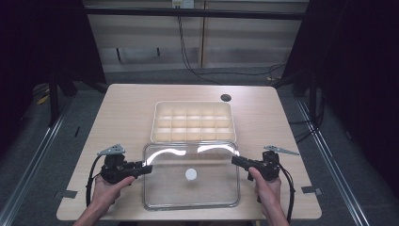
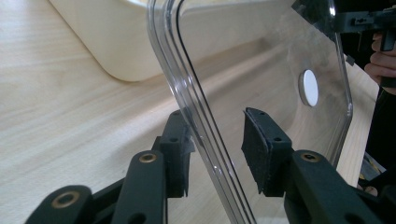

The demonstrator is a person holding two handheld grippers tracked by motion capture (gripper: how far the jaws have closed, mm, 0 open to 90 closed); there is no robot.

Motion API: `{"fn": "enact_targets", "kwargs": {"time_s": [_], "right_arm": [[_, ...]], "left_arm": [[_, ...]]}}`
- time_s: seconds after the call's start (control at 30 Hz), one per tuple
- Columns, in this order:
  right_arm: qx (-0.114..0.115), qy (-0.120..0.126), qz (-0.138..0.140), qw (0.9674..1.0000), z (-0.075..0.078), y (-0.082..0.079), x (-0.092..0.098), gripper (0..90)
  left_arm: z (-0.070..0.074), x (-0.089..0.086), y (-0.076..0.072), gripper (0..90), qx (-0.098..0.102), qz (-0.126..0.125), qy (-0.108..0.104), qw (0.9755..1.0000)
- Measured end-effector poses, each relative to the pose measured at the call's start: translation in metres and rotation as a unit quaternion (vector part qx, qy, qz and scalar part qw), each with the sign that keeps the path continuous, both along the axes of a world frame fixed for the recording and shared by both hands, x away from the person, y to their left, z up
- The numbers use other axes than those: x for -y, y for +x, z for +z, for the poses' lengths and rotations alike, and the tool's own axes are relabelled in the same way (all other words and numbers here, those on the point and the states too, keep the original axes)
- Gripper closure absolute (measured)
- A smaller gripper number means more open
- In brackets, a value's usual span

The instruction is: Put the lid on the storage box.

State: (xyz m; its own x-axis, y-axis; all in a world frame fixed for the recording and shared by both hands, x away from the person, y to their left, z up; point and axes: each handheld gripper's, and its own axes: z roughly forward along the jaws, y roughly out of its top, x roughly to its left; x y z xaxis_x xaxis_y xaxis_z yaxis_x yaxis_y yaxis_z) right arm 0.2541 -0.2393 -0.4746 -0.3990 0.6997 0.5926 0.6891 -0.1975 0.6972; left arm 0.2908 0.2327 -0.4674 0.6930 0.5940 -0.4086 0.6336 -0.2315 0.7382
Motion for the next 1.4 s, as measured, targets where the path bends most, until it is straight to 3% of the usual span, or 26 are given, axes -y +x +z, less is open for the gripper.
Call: {"fn": "enact_targets", "kwargs": {"time_s": [0.17, 0.47, 0.7, 1.03, 1.4], "right_arm": [[0.01, -0.012, 0.0, 0.9999, 0.007, -0.001, -0.002, 73.7], [0.026, -0.019, -0.006, 0.9995, 0.018, -0.005, -0.004, 73.6], [0.034, -0.021, -0.005, 0.9992, 0.024, -0.006, -0.005, 73.7], [0.052, -0.029, -0.006, 0.9982, 0.036, -0.005, -0.007, 73.5], [0.067, -0.033, -0.011, 0.9972, 0.051, -0.003, -0.004, 73.4]], "left_arm": [[0.004, -0.001, -0.001, 64.7, 0.005, 0.0, -0.005, 1.0], [0.017, -0.003, -0.006, 67.9, 0.031, -0.001, -0.01, 0.9995], [0.024, -0.005, -0.006, 71.2, 0.03, 0.005, -0.017, 0.9994], [0.034, -0.006, -0.008, 72.7, 0.045, 0.004, -0.011, 0.9989], [0.047, -0.003, -0.005, 72.7, 0.059, 0.004, -0.02, 0.9981]]}}
